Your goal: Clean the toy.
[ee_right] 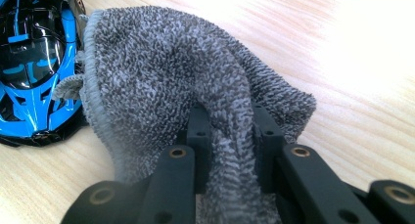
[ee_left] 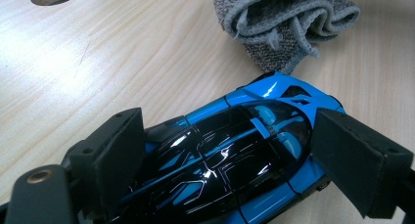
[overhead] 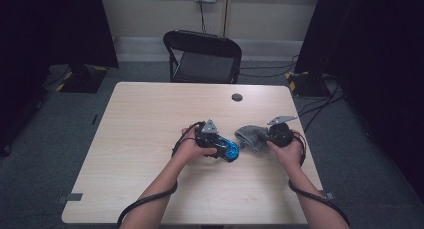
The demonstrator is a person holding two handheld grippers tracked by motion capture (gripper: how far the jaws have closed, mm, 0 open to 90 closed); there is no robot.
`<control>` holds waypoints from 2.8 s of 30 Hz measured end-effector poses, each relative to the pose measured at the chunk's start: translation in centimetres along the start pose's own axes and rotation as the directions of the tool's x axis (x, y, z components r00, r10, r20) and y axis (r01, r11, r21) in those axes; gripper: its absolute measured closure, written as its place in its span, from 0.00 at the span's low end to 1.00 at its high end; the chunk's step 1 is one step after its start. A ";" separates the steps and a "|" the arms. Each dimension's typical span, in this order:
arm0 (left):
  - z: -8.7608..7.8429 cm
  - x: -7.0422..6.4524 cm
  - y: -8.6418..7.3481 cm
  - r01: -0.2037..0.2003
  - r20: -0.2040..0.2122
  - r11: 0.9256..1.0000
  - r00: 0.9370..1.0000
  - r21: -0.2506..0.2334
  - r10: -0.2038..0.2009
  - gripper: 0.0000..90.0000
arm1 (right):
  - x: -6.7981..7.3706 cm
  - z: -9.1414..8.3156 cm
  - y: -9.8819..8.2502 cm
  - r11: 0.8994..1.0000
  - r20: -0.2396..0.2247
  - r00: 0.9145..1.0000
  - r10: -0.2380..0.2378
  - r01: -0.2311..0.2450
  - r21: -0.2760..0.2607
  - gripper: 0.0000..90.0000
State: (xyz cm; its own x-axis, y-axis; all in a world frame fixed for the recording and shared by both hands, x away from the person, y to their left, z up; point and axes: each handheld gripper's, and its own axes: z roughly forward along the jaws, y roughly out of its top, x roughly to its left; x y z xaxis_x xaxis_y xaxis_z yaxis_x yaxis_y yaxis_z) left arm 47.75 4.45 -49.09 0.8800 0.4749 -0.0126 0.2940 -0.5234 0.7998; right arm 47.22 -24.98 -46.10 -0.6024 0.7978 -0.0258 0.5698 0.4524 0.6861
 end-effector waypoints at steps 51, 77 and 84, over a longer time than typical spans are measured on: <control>0.0 -0.1 0.2 -0.003 -0.001 1.000 1.000 0.014 0.003 0.14 | 1.3 -0.1 -3.3 0.989 -0.145 0.980 -0.133 0.142 0.050 0.55; -1.0 0.4 0.4 -0.004 -0.036 0.996 0.999 0.091 0.008 0.16 | 1.3 -0.6 -3.9 0.980 -0.180 0.968 -0.176 0.189 0.059 0.40; -0.8 0.5 0.0 0.015 -0.030 0.998 0.999 0.060 -0.014 0.13 | 1.8 -0.9 -3.8 0.986 -0.125 0.982 -0.141 0.150 0.070 0.84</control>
State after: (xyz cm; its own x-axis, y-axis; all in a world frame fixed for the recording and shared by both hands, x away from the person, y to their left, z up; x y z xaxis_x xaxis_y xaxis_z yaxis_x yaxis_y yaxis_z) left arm 47.93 5.29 -48.60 0.8644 0.5027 -0.0059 0.3295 -0.5577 0.7618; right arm 43.51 -25.63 -48.14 -0.7416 0.6701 -0.0314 0.5103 0.5940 0.6219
